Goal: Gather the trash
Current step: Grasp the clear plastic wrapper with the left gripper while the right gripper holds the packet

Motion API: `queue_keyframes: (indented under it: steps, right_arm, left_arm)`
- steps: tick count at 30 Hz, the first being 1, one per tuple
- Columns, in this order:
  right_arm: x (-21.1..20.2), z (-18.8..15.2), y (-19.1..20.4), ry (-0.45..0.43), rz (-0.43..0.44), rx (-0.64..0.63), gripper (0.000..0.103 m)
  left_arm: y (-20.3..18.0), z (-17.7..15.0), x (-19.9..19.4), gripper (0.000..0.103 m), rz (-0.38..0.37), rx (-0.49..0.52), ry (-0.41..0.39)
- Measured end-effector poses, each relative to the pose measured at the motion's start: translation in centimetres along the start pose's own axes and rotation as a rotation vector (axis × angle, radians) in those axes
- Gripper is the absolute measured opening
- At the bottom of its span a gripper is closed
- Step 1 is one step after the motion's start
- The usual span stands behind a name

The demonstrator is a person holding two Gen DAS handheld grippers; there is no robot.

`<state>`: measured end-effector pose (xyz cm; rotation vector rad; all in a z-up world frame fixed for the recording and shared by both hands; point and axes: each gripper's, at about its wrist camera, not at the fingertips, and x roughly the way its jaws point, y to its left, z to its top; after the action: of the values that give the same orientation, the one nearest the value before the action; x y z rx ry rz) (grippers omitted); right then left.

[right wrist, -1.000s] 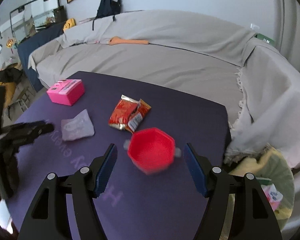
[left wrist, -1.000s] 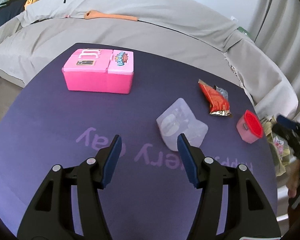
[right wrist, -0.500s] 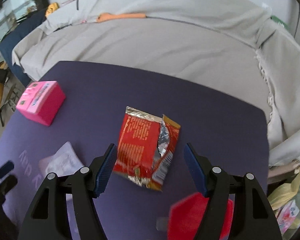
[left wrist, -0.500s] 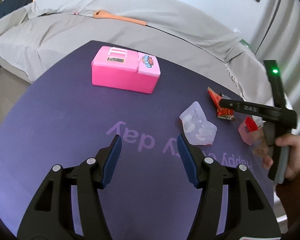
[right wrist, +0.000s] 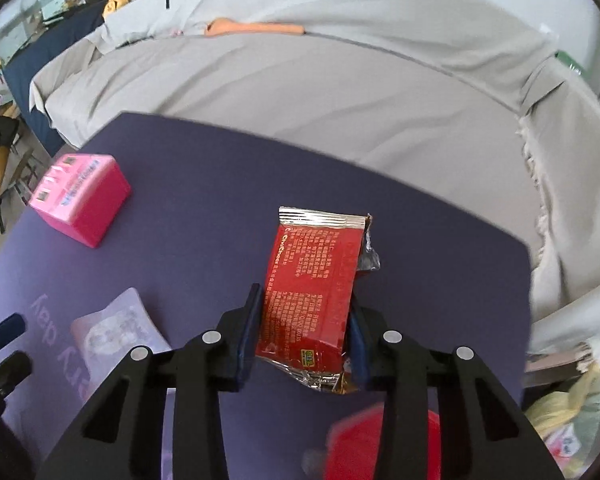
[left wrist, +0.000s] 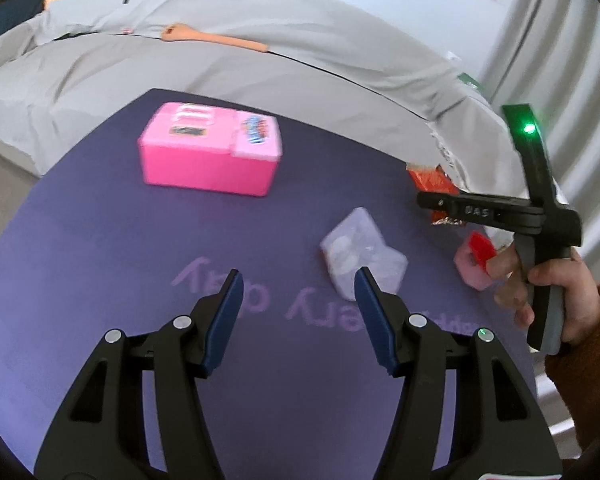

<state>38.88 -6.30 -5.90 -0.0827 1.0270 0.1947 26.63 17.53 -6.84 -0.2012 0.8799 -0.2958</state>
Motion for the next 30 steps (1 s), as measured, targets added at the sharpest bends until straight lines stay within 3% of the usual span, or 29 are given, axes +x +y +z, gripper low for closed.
queue_keyframes:
  steps: [6, 13, 20, 22, 24, 26, 28, 30]
  right_arm:
    - [-5.6, -0.8, -3.4, -0.081, 0.01, 0.03, 0.036]
    - [-10.0, -4.8, -7.7, -0.143, -0.022, 0.07, 0.036]
    - [-12.8, -9.1, -11.2, -0.183, 0.014, 0.149, 0.036]
    - [-13.1, -9.8, -11.7, -0.192, 0.017, 0.157, 0.036]
    - [-13.4, -10.4, -11.9, -0.201, 0.011, 0.152, 0.036]
    - [-13.6, -10.9, -12.0, -0.208, 0.015, 0.154, 0.036]
    - [-14.0, -11.5, -12.5, -0.216, 0.025, 0.166, 0.036]
    - [-14.5, -12.0, -12.8, -0.228, 0.023, 0.172, 0.036]
  left_arm:
    - [-2.6, 1.9, 0.9, 0.055, -0.06, 0.129, 0.002]
    - [-2.2, 3.3, 2.4, 0.055, -0.14, 0.09, 0.051]
    - [-2.9, 2.5, 4.5, 0.046, -0.083, 0.137, 0.129]
    - [-3.6, 2.1, 5.0, 0.044, -0.033, 0.166, 0.133]
    - [-4.0, 1.8, 5.7, 0.037, -0.006, 0.173, 0.149]
    - [-4.1, 1.5, 6.5, 0.017, 0.015, 0.155, 0.182]
    - [-4.4, 1.1, 6.6, 0.006, 0.044, 0.159, 0.178]
    - [-4.9, 1.0, 6.4, 0.002, 0.039, 0.156, 0.181]
